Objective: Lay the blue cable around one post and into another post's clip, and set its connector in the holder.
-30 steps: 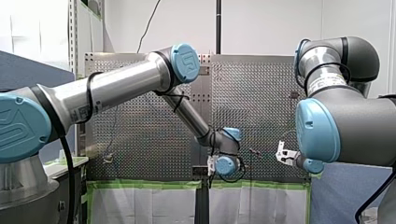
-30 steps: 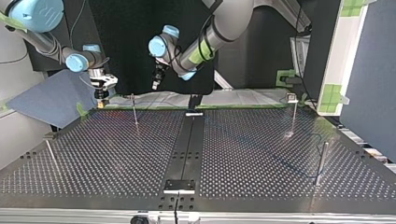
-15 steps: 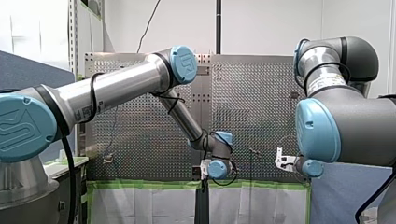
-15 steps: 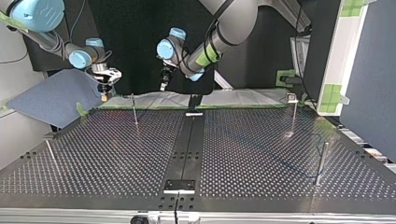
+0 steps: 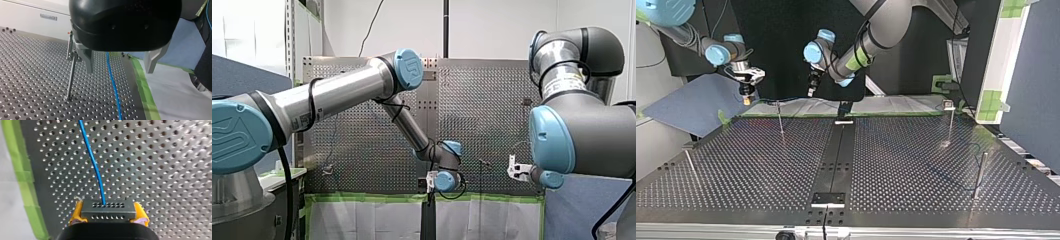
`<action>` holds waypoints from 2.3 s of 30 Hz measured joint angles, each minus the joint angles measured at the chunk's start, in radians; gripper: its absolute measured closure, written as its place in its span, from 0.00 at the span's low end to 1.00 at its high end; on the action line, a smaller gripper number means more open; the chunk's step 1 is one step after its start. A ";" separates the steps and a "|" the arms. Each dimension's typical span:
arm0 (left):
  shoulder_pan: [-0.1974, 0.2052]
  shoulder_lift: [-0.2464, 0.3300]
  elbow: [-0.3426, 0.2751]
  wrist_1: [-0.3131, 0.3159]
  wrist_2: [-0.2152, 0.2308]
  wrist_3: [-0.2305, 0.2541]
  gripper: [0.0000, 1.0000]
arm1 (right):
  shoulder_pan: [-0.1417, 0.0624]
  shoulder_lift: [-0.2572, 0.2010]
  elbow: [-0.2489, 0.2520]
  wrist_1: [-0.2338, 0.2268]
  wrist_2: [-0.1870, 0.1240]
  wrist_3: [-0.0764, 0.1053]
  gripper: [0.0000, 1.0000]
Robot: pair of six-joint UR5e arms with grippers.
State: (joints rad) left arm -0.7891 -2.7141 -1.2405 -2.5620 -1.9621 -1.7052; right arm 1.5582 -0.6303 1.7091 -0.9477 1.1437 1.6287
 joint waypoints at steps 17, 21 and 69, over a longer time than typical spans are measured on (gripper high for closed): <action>0.030 -0.001 0.002 0.008 0.003 -0.017 0.00 | 0.002 -0.055 0.051 -0.029 -0.054 0.002 1.00; 0.035 -0.001 0.003 0.009 0.011 -0.025 0.00 | 0.005 -0.063 0.055 -0.031 -0.068 0.002 1.00; 0.041 0.000 0.003 -0.015 0.119 -0.148 0.58 | 0.009 -0.064 0.056 -0.036 -0.059 0.003 1.00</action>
State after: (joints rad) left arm -0.7478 -2.7141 -1.2376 -2.5772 -1.8426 -1.8534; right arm 1.5671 -0.6943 1.7650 -0.9835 1.0846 1.6317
